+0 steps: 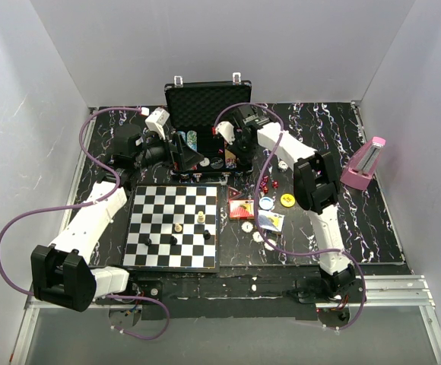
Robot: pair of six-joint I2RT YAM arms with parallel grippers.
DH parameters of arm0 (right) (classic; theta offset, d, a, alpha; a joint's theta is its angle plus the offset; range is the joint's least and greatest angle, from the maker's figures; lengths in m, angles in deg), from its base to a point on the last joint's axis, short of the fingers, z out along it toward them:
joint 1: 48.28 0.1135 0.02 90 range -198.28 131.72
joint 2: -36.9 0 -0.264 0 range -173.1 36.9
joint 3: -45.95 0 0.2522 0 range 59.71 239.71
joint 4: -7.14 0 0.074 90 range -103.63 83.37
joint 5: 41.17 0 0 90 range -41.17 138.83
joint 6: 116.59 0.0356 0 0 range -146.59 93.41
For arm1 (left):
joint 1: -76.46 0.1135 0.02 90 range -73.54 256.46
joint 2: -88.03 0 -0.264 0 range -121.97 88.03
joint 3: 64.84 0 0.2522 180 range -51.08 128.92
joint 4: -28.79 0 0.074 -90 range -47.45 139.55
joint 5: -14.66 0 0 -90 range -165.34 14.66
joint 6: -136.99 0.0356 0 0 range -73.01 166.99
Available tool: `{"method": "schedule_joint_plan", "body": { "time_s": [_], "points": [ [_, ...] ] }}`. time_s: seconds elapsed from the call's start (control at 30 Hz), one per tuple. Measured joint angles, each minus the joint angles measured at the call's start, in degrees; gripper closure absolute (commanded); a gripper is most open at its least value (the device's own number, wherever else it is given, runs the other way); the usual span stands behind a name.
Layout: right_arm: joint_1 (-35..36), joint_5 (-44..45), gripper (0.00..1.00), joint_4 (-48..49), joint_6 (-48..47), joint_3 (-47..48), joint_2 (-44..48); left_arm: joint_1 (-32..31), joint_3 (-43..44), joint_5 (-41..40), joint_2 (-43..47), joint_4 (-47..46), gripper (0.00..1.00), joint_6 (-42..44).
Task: Pack up texas hold em set
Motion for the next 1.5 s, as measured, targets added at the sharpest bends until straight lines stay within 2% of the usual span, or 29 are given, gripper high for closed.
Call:
{"method": "schedule_joint_plan", "body": {
  "time_s": [0.4,0.63,0.77,0.83,1.0,1.23,1.5],
  "points": [
    [1.6,6.0,0.99,1.5,0.0,-0.2,-0.3,0.0,0.0,0.2,0.0,0.0,0.02,0.0],
    [1.7,12.1,0.98,8.4,-0.5,-2.6,-0.3,0.0,0.0,0.4,-0.3,0.0,0.02,0.0],
    [1.7,15.0,0.79,14.4,-1.3,-6.1,0.6,0.0,0.0,0.7,-0.5,0.0,0.02,0.0],
    [1.7,15.2,0.73,16.1,-1.4,-7.4,1.1,0.0,0.0,0.9,-0.5,0.0,0.02,0.0],
    [1.7,15.1,0.69,18.3,-1.3,-9.5,2.1,0.0,0.0,1.1,-0.6,0.0,0.02,0.0],
    [1.4,15.9,0.54,21.1,-1.8,-13.2,4.0,0.0,0.0,1.6,-0.7,0.0,0.02,-0.2],
    [0.3,17.2,0.51,23.2,-2.8,-16.7,6.7,0.0,0.0,2.1,-1.0,0.0,0.02,-0.2]
  ]
}}
